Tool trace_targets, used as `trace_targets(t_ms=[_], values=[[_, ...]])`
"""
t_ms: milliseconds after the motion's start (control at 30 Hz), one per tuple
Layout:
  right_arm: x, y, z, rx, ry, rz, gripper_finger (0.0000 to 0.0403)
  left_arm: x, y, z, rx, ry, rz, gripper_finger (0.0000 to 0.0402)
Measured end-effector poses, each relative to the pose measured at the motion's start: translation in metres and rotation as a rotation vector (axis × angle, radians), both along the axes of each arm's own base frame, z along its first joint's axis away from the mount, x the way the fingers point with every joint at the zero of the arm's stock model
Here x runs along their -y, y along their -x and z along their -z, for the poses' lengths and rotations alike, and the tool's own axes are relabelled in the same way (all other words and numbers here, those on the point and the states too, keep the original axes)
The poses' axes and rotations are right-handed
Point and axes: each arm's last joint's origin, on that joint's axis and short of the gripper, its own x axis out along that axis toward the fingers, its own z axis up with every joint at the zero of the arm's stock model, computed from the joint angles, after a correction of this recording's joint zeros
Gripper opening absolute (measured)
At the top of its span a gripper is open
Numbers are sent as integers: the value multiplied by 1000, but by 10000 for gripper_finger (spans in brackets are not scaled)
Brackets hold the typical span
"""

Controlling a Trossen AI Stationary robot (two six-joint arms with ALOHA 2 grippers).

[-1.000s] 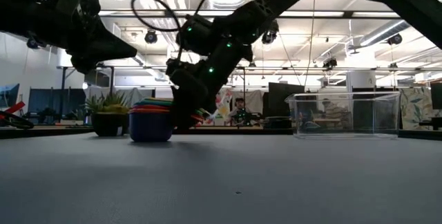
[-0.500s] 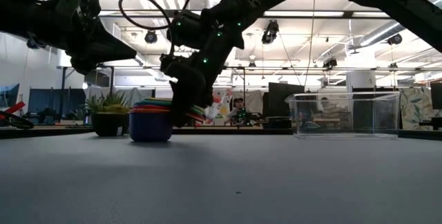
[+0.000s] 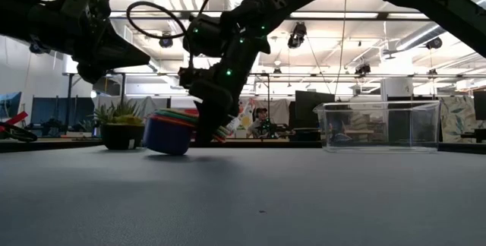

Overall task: Nest measuring cups in basket
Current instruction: Put the nested measuring cups inside the transparent bin

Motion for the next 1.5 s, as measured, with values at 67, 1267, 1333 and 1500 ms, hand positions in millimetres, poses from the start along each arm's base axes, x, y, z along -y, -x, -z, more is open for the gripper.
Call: trace_targets(t_ms=[67,1267,1333,1500], values=[[-1,0,0,1,13,-7,161,0,0,0,0,0,0,4],[-9,35,-79,32,49,-24,126,0,1,2,-24,-5,-1,4],[-9,36,-70,11,34,-26,126,0,1,2,-23,-5,-1,4],[-10,39,-31,-58,1,-11,126,0,1,2,-22,-3,-1,4]])
